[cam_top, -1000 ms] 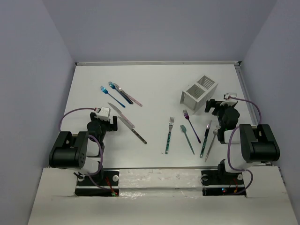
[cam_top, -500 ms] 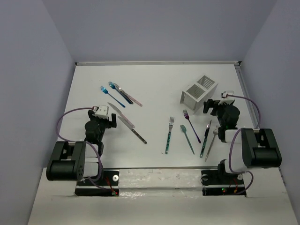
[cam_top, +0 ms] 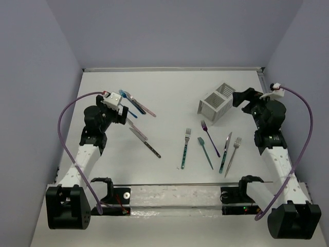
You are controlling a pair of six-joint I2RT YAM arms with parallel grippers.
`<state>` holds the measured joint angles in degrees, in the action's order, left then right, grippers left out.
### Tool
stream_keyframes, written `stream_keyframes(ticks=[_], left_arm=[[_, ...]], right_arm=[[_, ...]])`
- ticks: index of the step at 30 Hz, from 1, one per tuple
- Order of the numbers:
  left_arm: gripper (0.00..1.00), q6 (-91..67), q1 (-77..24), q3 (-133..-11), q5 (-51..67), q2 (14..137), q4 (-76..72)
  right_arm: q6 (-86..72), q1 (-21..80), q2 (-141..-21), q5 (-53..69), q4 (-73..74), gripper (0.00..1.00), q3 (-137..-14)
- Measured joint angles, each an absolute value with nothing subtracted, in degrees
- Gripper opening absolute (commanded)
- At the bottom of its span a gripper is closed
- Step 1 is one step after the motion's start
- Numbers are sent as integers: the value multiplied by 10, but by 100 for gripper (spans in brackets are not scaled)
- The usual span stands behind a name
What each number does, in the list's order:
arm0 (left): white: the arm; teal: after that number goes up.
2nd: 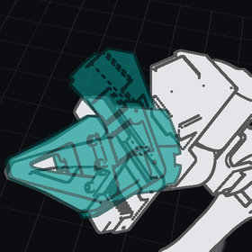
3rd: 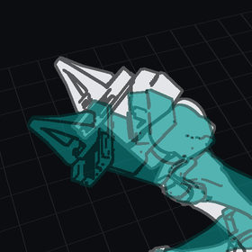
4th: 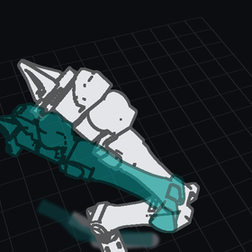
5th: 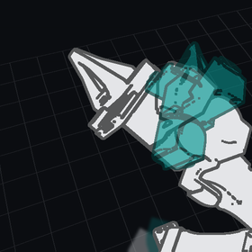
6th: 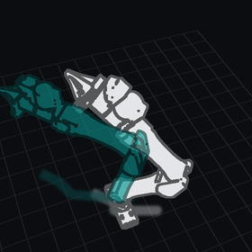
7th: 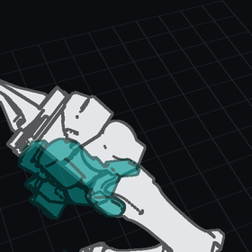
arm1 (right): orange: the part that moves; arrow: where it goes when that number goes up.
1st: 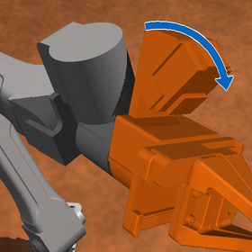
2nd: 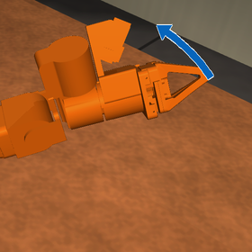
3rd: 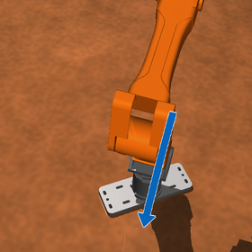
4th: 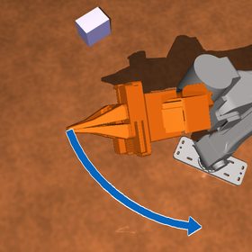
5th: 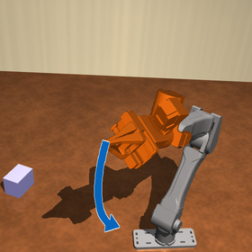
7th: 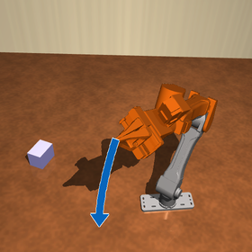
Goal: Sort the eating utensils into containers
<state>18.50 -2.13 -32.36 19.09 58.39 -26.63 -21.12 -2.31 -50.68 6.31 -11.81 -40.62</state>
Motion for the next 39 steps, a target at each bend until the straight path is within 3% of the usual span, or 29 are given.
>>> stream_keyframes(ticks=[4,10,13,16,19,22,30,32,36,37,39], left_arm=[[99,212,-21,-323,196,570,-149],[99,225,-21,-323,201,571,-89],[99,227,-21,-323,209,573,-79],[99,227,-21,-323,216,573,-76],[99,227,-21,-323,220,573,-76],[99,227,-21,-323,221,572,-76],[99,227,-21,-322,221,559,-77],[99,227,-21,-322,222,557,-77],[99,227,-21,-322,223,553,-77],[99,227,-21,-322,223,553,-77],[99,227,-21,-322,223,553,-76]], right_arm=[[-262,-23,-503,-10,56,100,-424],[-343,-23,-553,-93,276,100,-430],[-371,-23,-566,-119,350,92,-425],[-389,-23,-563,-131,376,77,-412],[-402,-23,-566,-140,389,76,-402],[-409,-23,-585,-152,390,67,-401],[-413,-23,-722,-130,391,76,-400],[-413,-22,-738,-121,392,72,-400],[-414,-22,-753,-110,394,51,-400],[-413,-22,-758,-107,395,40,-400],[-411,-22,-767,-102,395,33,-400]])
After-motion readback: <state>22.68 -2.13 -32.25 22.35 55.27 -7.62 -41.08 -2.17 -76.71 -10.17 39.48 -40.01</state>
